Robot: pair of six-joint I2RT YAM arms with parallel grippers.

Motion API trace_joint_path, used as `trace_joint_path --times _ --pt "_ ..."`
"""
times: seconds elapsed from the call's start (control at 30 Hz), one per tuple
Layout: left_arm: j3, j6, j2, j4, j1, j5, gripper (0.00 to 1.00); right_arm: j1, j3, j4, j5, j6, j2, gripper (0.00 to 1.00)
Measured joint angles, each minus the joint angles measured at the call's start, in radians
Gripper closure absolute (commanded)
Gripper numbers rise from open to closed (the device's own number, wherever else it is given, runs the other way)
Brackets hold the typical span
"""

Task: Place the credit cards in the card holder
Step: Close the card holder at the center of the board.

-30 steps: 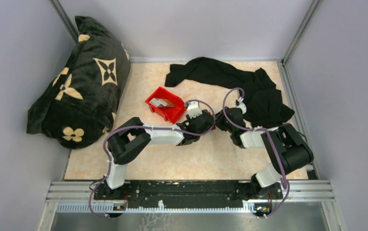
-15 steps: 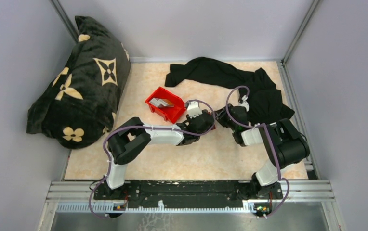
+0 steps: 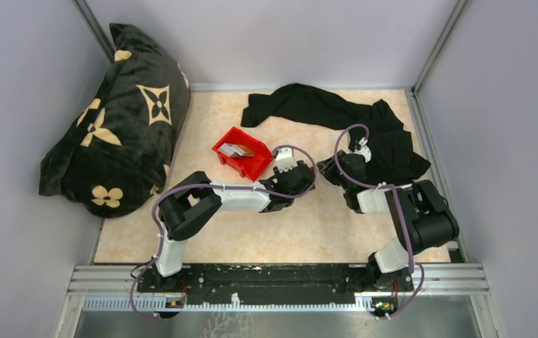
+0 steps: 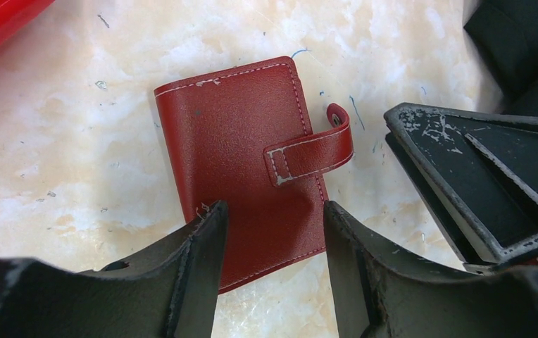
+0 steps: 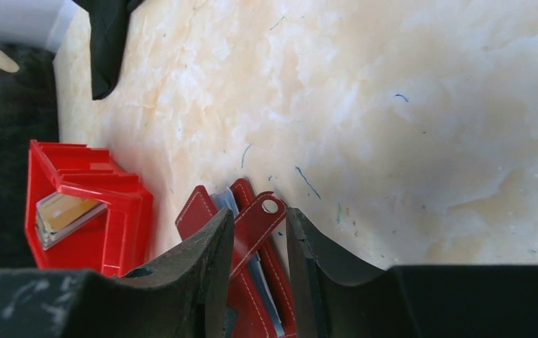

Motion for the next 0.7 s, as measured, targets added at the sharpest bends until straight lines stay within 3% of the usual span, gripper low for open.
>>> trace_joint_path --times 0.37,0.7 --pt "0.009 0.014 0.005 -0.014 -0.001 -0.005 0.43 0.000 0.000 -0.164 -0.014 -0.103 -0.065 0.55" --pt "-0.020 0.013 0.000 0.019 -0.001 -0.013 0.47 0.010 -0.022 -0.182 -0.096 -0.141 -0.076 0.52"
